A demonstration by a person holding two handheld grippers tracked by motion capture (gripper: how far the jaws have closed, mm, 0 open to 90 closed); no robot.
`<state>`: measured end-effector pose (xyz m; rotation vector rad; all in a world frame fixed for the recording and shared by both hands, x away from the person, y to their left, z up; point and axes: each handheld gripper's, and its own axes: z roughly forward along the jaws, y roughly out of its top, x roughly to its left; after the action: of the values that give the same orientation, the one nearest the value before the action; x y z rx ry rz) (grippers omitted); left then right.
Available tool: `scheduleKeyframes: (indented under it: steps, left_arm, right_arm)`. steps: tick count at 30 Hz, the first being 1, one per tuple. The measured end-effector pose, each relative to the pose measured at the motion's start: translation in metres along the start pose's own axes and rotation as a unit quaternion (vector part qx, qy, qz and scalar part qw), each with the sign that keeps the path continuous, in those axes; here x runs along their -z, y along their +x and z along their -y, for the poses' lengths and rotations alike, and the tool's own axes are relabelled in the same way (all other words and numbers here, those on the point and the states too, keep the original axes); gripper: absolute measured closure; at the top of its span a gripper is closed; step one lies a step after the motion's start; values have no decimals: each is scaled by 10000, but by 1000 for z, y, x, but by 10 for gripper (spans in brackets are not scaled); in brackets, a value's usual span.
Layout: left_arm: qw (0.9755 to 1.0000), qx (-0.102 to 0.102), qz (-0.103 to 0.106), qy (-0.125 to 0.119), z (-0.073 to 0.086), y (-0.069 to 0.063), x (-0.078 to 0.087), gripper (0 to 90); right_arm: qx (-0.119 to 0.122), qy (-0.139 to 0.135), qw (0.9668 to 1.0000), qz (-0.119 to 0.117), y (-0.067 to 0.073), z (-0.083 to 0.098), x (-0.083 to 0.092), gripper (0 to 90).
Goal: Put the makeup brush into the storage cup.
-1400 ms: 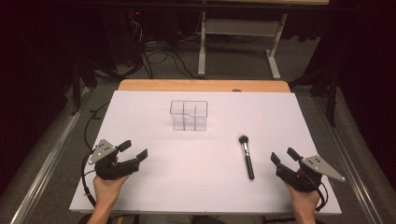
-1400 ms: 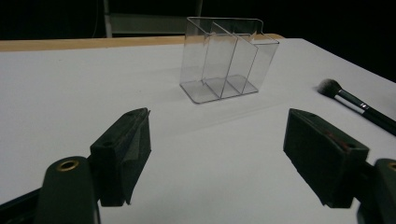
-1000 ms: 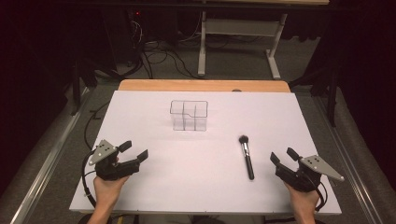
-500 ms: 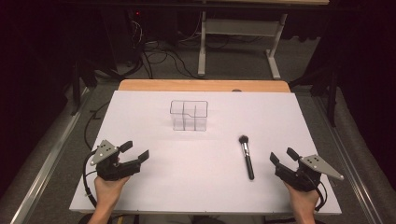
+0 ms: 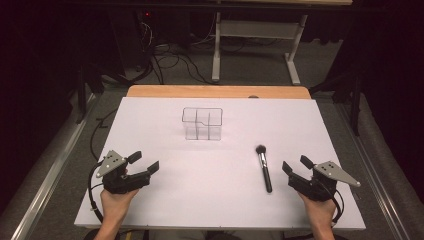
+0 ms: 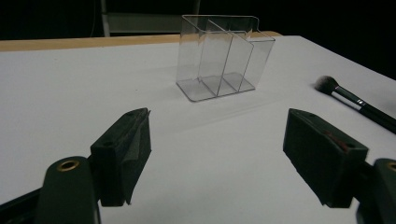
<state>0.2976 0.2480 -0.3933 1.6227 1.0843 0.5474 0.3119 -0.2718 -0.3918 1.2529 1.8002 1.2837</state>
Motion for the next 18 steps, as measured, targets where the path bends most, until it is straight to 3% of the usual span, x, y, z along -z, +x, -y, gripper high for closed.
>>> scheduleKeyframes:
  steps: [12,18]
  left_arm:
    - [10000,29,16,9,0,-1,-2,238]
    - [10000,9,12,31,0,-1,-2,238]
  right_arm:
    - [163,133,9994,-260,15,-10,-14,329]
    - [134,190,9989,-402,22,-14,-21,331]
